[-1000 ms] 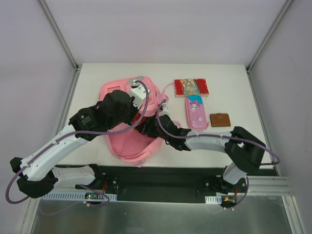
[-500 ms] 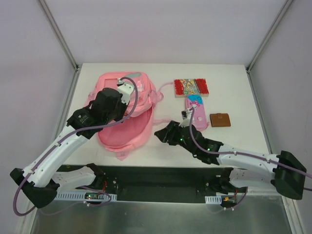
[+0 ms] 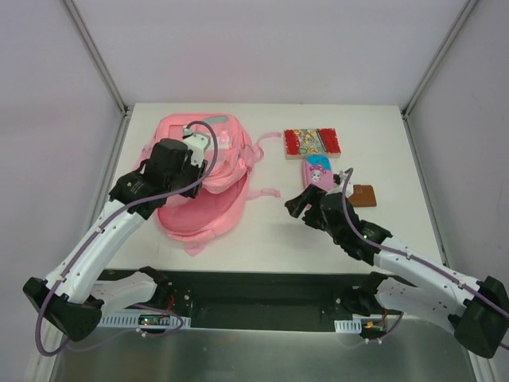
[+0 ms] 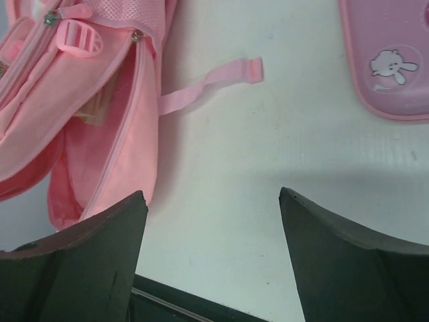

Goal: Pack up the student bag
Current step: Pick up the book from the center of the board.

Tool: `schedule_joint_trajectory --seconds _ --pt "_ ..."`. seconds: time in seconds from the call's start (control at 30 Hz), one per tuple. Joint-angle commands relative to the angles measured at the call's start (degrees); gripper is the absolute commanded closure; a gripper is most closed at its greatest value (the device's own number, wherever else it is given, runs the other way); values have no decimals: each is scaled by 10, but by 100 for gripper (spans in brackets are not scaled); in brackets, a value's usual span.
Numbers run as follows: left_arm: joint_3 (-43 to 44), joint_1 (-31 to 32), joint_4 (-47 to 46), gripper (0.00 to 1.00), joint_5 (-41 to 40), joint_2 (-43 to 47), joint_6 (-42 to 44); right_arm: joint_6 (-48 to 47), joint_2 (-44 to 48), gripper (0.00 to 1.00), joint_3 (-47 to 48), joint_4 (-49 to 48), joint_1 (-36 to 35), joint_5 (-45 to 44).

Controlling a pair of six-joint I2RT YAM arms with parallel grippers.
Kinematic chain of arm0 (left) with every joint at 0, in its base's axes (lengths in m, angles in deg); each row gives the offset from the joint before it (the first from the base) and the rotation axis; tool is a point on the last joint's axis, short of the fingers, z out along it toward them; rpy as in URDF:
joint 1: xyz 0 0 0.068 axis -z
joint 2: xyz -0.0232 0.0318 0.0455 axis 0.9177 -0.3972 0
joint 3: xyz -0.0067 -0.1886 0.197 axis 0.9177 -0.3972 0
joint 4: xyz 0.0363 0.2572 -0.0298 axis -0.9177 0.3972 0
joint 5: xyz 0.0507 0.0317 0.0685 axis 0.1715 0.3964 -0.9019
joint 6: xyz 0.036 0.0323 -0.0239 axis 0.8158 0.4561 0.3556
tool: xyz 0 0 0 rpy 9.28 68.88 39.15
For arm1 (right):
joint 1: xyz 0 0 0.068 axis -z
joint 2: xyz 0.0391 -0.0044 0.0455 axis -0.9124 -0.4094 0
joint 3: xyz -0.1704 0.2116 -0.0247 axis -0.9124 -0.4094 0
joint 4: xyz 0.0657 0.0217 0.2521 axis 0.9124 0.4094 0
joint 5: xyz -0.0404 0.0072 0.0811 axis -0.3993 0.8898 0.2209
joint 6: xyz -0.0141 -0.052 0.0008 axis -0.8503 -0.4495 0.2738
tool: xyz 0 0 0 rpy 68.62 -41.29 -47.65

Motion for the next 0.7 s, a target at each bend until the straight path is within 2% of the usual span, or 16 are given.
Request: schedule_joint_trajectory --seconds 0.0,0.03,0.13,0.17,0.43,0.57,0.67 --pt "25 -9 -18 58 100 2 -15 -8 0 17 1 47 53 62" --pt "30 -9 -18 46 142 2 -14 -8 -2 17 -1 47 64 85" --pt "54 -9 -17 43 186 3 -45 -17 -4 16 0 48 104 120" --pt "65 -9 -16 34 202 5 -50 -22 -2 16 0 49 112 126" --pt "133 -8 -23 24 252 27 -71 -64 -7 9 6 75 238 195" --pt "139 -8 -24 20 263 19 -75 -96 -65 9 30 51 284 268" --pt "148 -8 -26 19 263 -4 -76 -115 -126 9 82 41 290 320"
